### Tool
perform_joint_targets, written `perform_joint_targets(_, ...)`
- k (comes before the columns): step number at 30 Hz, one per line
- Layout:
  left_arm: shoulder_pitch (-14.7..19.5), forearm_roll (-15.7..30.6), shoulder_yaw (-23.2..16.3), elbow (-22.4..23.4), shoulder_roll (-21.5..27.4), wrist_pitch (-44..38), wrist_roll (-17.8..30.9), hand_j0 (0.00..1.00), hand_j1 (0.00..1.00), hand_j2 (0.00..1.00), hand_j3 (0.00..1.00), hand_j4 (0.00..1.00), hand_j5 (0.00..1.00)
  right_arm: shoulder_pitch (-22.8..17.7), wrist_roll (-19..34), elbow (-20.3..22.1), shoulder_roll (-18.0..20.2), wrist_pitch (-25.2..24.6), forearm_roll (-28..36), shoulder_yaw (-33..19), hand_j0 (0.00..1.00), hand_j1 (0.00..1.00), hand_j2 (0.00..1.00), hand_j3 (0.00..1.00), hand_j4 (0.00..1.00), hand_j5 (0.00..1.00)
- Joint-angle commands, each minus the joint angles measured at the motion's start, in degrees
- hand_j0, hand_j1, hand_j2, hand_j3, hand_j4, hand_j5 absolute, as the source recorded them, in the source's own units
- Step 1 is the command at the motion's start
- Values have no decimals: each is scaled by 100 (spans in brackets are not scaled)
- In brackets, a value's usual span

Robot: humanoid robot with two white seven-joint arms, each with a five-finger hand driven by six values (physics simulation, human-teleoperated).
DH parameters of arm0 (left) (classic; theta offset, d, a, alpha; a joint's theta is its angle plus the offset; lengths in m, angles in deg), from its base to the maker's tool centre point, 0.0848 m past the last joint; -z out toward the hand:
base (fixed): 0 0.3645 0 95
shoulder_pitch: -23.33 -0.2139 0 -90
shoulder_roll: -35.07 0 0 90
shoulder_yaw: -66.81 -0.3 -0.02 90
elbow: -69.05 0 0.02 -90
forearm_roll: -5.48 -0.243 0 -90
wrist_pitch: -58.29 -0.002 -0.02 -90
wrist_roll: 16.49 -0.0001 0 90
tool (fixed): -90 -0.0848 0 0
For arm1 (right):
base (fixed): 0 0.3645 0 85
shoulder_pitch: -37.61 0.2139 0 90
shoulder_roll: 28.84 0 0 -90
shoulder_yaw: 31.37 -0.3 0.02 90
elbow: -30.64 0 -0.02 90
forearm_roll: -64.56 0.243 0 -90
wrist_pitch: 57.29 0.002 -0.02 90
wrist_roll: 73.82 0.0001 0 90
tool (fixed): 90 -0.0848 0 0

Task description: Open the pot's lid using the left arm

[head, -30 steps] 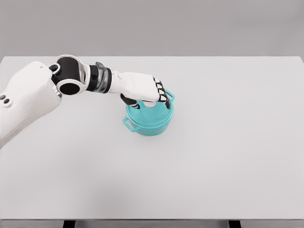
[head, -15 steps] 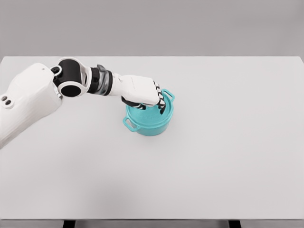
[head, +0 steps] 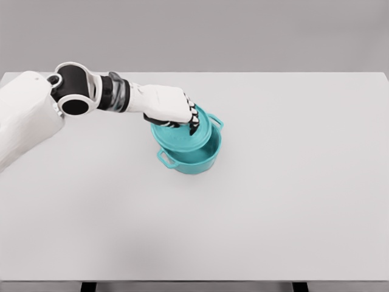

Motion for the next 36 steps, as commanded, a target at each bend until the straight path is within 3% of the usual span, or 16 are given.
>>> perform_joint_targets(1,0,7,48,-11,320,-12,-3,48,48,48,48,48,48,0,2,-1,2,1,-1,1,100,100,100,100,100,100)
perform_joint_targets(7,-18,-300,74,50,961,-12,-3,48,48,48,48,48,48,-9,2,-1,2,1,-1,1,100,100,100,100,100,100)
perform_joint_targets(16,-62,-300,135,297,1005,-12,-3,58,58,58,58,58,58,-9,2,-1,2,1,-1,1,100,100,100,100,100,100)
perform_joint_targets(17,-62,-300,135,297,1005,-12,-3,62,62,62,62,62,62,0,2,-1,2,1,-1,1,100,100,100,100,100,100)
perform_joint_targets(18,-70,-300,135,297,1005,-12,-3,74,74,74,74,74,74,0,2,-1,2,1,-1,1,100,100,100,100,100,100)
perform_joint_targets(19,-79,-300,135,305,1005,-12,-3,78,78,78,78,78,78,-9,2,-1,2,1,-1,1,100,100,100,100,100,100)
perform_joint_targets(20,-70,-291,135,367,1005,-12,-3,90,90,90,90,90,90,0,2,-1,2,1,-1,1,100,100,100,100,100,100)
perform_joint_targets(21,-70,-283,135,376,1005,-12,-3,96,96,96,96,96,96,-9,2,-1,2,1,-1,1,100,100,100,100,100,100)
perform_joint_targets(22,-79,-274,135,393,997,-12,-3,100,100,100,100,100,100,-9,2,-1,2,1,-1,1,100,100,100,100,100,100)
perform_joint_targets(26,-79,-195,162,542,1014,-12,-3,100,100,100,100,100,100,-9,2,-1,2,1,-1,1,100,100,100,100,100,100)
perform_joint_targets(28,-105,322,478,955,1128,-12,-3,100,100,100,100,100,100,0,2,-1,2,1,-1,1,100,100,100,100,100,100)
perform_joint_targets(29,-290,1218,680,1465,1321,-12,-3,100,100,100,100,100,100,0,2,-1,2,1,-1,1,100,100,100,100,100,100)
perform_joint_targets(31,-632,2073,1031,1632,1910,-12,-3,100,100,100,100,100,100,0,2,-1,2,1,-1,1,100,100,100,100,100,100)
perform_joint_targets(33,-861,2064,1190,1641,2069,-12,-3,100,100,100,100,100,100,0,2,-1,2,1,-1,1,100,100,100,100,100,100)
perform_joint_targets(36,-861,2064,1199,1808,2087,-12,-3,100,100,100,100,100,100,0,2,-1,2,1,-1,1,100,100,100,100,100,100)
